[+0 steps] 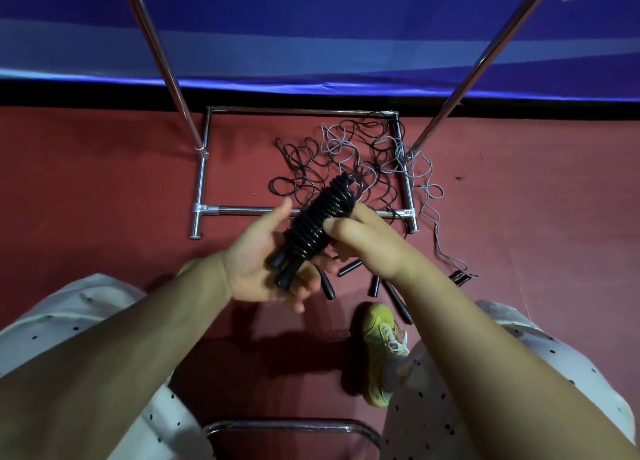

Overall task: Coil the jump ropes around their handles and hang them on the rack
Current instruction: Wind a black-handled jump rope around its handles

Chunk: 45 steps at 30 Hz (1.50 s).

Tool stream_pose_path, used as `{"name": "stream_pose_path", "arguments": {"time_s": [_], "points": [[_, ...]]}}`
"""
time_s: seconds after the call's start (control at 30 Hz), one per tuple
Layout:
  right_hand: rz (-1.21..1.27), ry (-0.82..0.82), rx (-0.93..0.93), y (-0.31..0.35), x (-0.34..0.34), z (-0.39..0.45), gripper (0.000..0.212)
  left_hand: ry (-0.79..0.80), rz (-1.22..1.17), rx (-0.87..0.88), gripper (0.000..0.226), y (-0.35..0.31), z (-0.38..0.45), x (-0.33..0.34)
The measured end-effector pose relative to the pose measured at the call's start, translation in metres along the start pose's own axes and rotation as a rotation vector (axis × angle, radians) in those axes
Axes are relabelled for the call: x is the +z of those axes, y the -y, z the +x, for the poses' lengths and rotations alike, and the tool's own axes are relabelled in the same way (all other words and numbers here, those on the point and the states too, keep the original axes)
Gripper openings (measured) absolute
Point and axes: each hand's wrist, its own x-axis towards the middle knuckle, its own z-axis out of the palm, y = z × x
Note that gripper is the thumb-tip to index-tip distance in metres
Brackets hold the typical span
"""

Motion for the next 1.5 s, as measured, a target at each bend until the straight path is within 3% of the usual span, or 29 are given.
{"name": "stream_pose_path", "arguments": {"time_s": [0.1, 0.37, 0.57, 0.77, 1.07, 1.2, 1.27, 1.37, 1.43, 1.5], "points": [[-0.017, -0.033, 0.010, -0.002, 0.000, 0.001, 0.019, 0.040, -0.016, -0.007, 0.087, 0.003, 0.004, 0.006], [-0.094, 0.006, 0.147, -0.016, -0.001, 0.008, 0.048, -0.377, 0.239, 0.089, 0.080, -0.002, 0.010, 0.007], [-0.288, -0.091, 0.266, -0.015, 0.000, 0.011, 0.053, -0.592, 0.423, 0.130, 0.076, -0.002, 0.016, 0.006], [-0.431, -0.158, 0.353, -0.019, 0.001, 0.008, 0.065, -0.740, 0.643, 0.292, 0.060, -0.003, 0.017, -0.003], [-0.136, -0.146, 0.378, -0.015, 0.010, 0.010, 0.056, -0.856, 0.990, 0.336, 0.060, -0.003, 0.014, -0.017], [-0.132, -0.146, 0.419, -0.007, 0.006, 0.008, 0.068, -0.795, 1.128, 0.265, 0.033, 0.000, 0.014, -0.011], [-0.156, -0.192, 0.424, -0.006, 0.006, 0.008, 0.059, -0.721, 1.159, 0.242, 0.037, 0.002, 0.015, -0.008], [-0.145, -0.263, 0.416, -0.007, 0.004, 0.010, 0.045, -0.613, 1.116, 0.226, 0.064, 0.004, 0.014, -0.009], [-0.143, -0.291, 0.392, -0.005, 0.001, 0.010, 0.040, -0.551, 1.002, 0.250, 0.074, 0.003, 0.014, -0.009], [-0.113, -0.280, 0.343, -0.003, -0.001, 0.008, 0.037, -0.440, 0.733, 0.294, 0.058, 0.000, 0.011, -0.006]]}}
